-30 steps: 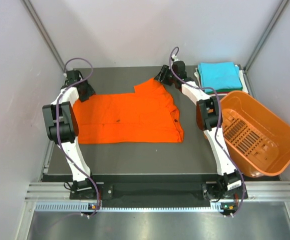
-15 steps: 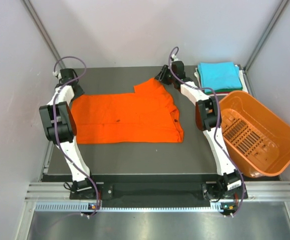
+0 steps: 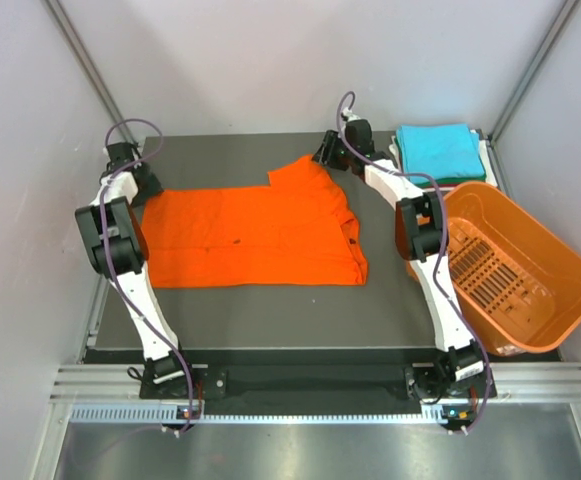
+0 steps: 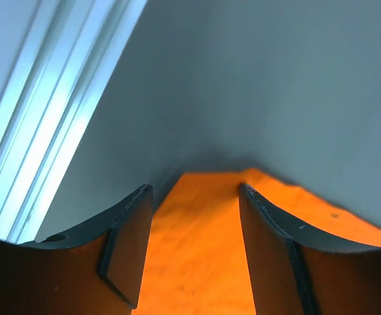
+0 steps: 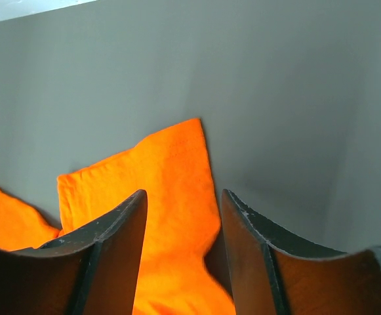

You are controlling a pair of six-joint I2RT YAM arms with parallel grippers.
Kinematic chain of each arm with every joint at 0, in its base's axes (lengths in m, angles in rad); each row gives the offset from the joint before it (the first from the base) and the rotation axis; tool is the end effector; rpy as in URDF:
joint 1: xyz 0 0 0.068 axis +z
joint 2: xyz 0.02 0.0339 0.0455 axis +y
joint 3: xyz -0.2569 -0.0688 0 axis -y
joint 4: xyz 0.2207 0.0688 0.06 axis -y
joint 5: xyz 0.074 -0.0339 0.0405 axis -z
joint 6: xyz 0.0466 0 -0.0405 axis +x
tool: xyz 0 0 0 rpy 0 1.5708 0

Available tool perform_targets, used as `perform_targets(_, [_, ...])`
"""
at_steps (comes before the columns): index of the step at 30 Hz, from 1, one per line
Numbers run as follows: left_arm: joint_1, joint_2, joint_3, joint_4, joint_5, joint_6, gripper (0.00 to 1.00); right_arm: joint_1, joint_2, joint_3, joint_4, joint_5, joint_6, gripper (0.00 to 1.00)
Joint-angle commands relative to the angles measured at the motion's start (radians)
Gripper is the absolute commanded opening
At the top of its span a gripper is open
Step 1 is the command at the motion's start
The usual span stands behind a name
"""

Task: Fold and stack the t-shirts
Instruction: Fold the tshirt

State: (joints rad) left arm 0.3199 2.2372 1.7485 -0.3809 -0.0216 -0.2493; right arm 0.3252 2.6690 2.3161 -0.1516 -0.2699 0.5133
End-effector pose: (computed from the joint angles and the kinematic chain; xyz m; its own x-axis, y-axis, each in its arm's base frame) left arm 0.4550 0.1518 0.1727 -0.6221 -0.4659 -0.6293 -0.4964 0.8562 -0.1432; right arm 0.5463 0.1973 0.1530 -0.6588 0.2773 -0.6993 -0.2360 0.8065 0.5422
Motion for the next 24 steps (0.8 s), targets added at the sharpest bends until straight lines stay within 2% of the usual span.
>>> perform_targets(1, [0.007,0.028,0.077,-0.019,0.086,0.051,0.6,-0.006,-0.095,-0.007,-0.032,-0.002,-0.058,0.5])
perform_targets(6, [0.007,0.056,0.103,-0.03,0.101,0.074,0.59,-0.008,-0.083,-0.007,-0.06,-0.025,-0.078,0.5])
perform_targets(10, [0.007,0.068,0.115,-0.03,0.149,0.081,0.52,-0.008,-0.072,-0.012,-0.085,-0.046,-0.085,0.49])
perform_targets(13, [0.007,0.075,0.123,-0.032,0.166,0.073,0.4,-0.008,-0.077,-0.027,-0.08,-0.052,-0.093,0.49])
perform_targets(14, [0.007,0.073,0.126,-0.033,0.176,0.073,0.27,-0.008,-0.077,-0.032,-0.071,-0.054,-0.099,0.49])
perform_targets(15, [0.007,0.071,0.132,-0.039,0.18,0.073,0.2,-0.008,-0.078,-0.034,-0.065,-0.057,-0.104,0.48])
perform_targets(16, [0.005,0.065,0.137,-0.042,0.18,0.071,0.12,-0.011,-0.08,-0.037,-0.06,-0.057,-0.104,0.46])
perform_targets(17, [0.005,0.059,0.141,-0.047,0.172,0.068,0.0,-0.011,-0.08,-0.037,-0.052,-0.057,-0.108,0.42])
perform_targets(18, [0.005,0.053,0.14,-0.047,0.173,0.065,0.0,-0.011,-0.081,-0.037,-0.046,-0.057,-0.11,0.37])
perform_targets(19, [0.007,0.039,0.14,-0.047,0.173,0.059,0.0,-0.015,-0.087,-0.044,-0.04,-0.057,-0.11,0.26])
perform_targets(21, [0.004,0.03,0.14,-0.046,0.161,0.051,0.0,-0.018,-0.093,-0.05,-0.022,-0.054,-0.104,0.16])
perform_targets(22, [0.004,0.026,0.14,-0.047,0.163,0.045,0.0,-0.023,-0.101,-0.05,-0.02,-0.051,-0.101,0.08])
perform_targets(24, [0.005,0.024,0.141,-0.058,0.16,0.045,0.0,-0.026,-0.11,-0.057,-0.02,-0.045,-0.102,0.0])
